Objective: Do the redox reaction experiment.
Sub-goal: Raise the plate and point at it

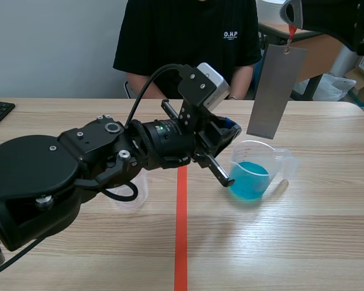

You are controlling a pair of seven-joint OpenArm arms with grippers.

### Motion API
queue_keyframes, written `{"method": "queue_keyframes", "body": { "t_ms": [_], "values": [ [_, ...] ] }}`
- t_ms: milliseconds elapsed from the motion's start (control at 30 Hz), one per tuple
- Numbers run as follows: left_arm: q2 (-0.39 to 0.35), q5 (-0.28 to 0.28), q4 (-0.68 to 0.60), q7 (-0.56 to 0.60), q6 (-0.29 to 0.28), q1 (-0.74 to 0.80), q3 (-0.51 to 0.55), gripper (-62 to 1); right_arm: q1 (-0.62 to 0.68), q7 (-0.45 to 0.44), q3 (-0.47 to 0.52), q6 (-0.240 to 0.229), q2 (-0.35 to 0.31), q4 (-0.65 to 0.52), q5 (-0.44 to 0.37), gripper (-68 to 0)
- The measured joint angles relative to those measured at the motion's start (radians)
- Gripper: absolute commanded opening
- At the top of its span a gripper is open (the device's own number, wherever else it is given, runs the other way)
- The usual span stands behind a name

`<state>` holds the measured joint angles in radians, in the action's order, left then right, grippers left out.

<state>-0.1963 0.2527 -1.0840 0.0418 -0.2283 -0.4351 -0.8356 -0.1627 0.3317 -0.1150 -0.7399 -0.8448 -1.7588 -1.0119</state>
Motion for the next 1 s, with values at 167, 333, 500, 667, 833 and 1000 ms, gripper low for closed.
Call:
{"method": "queue_keyframes", "body": {
  "t_ms": [167, 333, 500, 667, 833, 1000],
  "values": [
    [0.000, -0.020, 0.014, 0.000, 0.000, 0.000, 0.000, -57.5, 0.000, 0.000, 0.000, 0.000, 0.000, 0.000, 0.000, -66.0],
    [0.000, -0.020, 0.042, -0.001, 0.000, 0.000, 0.000, -57.5, 0.000, 0.000, 0.000, 0.000, 0.000, 0.000, 0.000, -66.0],
    [0.000, -0.020, 0.047, 0.000, 0.000, 0.000, 0.000, -57.5, 0.000, 0.000, 0.000, 0.000, 0.000, 0.000, 0.000, -66.0],
    [0.000, -0.020, 0.047, 0.000, 0.000, 0.000, 0.000, -57.5, 0.000, 0.000, 0.000, 0.000, 0.000, 0.000, 0.000, -66.0],
    [0.000, -0.020, 0.047, 0.000, 0.000, 0.000, 0.000, -57.5, 0.000, 0.000, 0.000, 0.000, 0.000, 0.000, 0.000, -66.0],
    [0.000, -0.020, 0.047, 0.000, 0.000, 0.000, 0.000, -57.5, 0.000, 0.000, 0.000, 0.000, 0.000, 0.000, 0.000, -66.0]
  ]
}}
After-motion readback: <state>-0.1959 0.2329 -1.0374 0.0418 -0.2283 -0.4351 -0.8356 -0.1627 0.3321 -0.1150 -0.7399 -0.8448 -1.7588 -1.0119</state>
